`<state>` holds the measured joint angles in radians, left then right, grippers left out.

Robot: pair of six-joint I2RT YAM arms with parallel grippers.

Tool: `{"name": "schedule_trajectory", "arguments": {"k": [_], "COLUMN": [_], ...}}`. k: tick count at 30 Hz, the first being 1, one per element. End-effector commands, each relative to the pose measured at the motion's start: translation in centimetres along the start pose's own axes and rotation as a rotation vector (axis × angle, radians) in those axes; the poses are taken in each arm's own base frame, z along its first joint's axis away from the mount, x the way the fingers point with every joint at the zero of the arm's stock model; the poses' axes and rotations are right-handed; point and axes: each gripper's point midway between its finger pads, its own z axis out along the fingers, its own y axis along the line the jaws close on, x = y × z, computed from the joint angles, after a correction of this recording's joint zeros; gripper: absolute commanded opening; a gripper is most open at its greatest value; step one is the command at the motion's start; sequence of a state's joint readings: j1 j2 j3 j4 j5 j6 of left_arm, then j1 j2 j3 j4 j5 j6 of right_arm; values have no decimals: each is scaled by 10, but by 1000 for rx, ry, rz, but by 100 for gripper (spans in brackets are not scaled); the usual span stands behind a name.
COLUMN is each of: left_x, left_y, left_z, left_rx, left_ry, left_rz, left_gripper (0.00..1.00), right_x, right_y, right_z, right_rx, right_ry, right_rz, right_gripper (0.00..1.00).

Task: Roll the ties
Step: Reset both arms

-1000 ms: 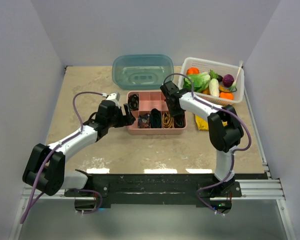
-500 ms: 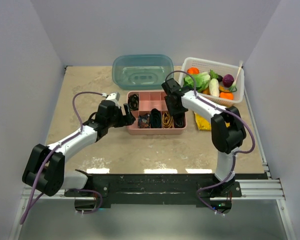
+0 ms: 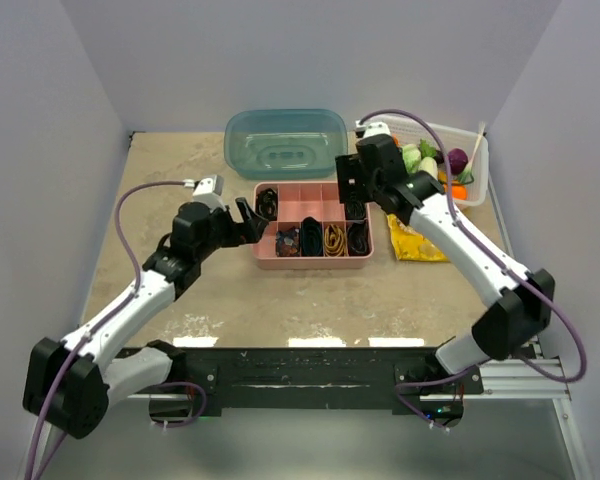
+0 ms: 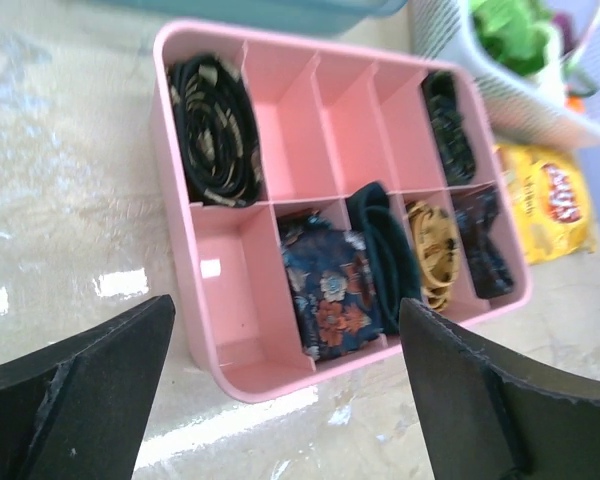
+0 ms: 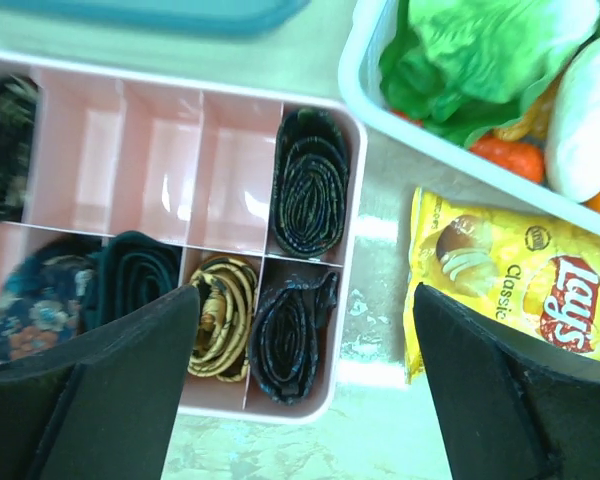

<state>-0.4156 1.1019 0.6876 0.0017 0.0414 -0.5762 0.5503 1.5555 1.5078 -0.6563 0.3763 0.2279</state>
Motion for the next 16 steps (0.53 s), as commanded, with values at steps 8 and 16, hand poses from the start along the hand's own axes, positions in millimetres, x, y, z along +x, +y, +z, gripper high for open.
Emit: {"name": "schedule_trajectory", "arguments": {"k": [8,16], "left_x": [-83,-94], "left_y": [-21,-8], "left_z": [-68,-84], "left_rx": [45,-5], "left_ry": [-378,-486], "left_rz": [-22,-13], "left_gripper": [100,100], "right_x": [-69,-72], "right_y": [-12,-15], "right_z": [-102,-132], "right_rx": [-185,-264], "right_ry": [-503,-704], "right_rz": [154,170], "right_gripper": [99,99]}}
